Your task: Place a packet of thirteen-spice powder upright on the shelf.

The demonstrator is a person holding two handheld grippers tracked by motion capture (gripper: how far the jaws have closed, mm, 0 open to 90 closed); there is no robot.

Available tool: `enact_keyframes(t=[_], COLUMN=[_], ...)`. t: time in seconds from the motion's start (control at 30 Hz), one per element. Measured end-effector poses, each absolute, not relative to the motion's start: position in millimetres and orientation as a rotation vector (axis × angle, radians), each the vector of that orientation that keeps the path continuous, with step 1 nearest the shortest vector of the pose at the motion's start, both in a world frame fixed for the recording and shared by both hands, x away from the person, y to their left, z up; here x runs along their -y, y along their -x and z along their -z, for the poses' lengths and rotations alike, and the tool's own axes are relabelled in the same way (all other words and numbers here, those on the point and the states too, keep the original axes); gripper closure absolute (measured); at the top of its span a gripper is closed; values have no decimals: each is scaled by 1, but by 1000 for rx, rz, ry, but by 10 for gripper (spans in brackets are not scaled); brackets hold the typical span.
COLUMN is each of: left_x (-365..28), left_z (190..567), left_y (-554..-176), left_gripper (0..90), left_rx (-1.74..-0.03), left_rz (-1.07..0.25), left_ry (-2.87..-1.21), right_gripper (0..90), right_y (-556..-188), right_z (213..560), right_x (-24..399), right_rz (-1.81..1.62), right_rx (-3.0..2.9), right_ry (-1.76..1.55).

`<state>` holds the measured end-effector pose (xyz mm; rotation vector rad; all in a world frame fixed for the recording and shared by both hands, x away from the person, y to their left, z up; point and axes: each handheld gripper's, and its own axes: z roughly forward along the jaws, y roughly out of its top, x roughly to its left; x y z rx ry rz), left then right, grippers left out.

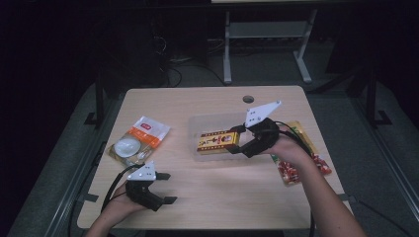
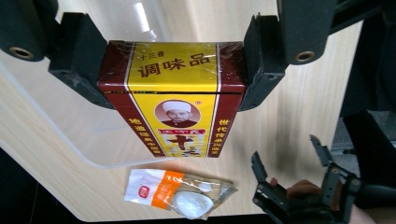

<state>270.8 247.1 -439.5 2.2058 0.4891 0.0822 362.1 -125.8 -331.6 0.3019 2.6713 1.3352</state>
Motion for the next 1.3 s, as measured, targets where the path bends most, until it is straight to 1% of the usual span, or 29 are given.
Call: enact_keyframes(t=[0.33, 0.73, 1.3], left_x=[-248, -247, -247], left_z=[439, 439, 440], left_y=[-270, -270, -270], left_gripper=[159, 160, 159], left_rx=[-486, -473, -471], left_rz=[-72, -55, -37], left_ry=[-2200, -2203, -2194], right_gripper=[322, 322, 320], right_y=[-386, -412, -423], right_z=[321, 325, 339], right_x=[104, 87, 73], right_rz=[-1264, -1182, -1149], right_rx=[-2703, -2699, -2688], right_ry=[-278, -253, -275])
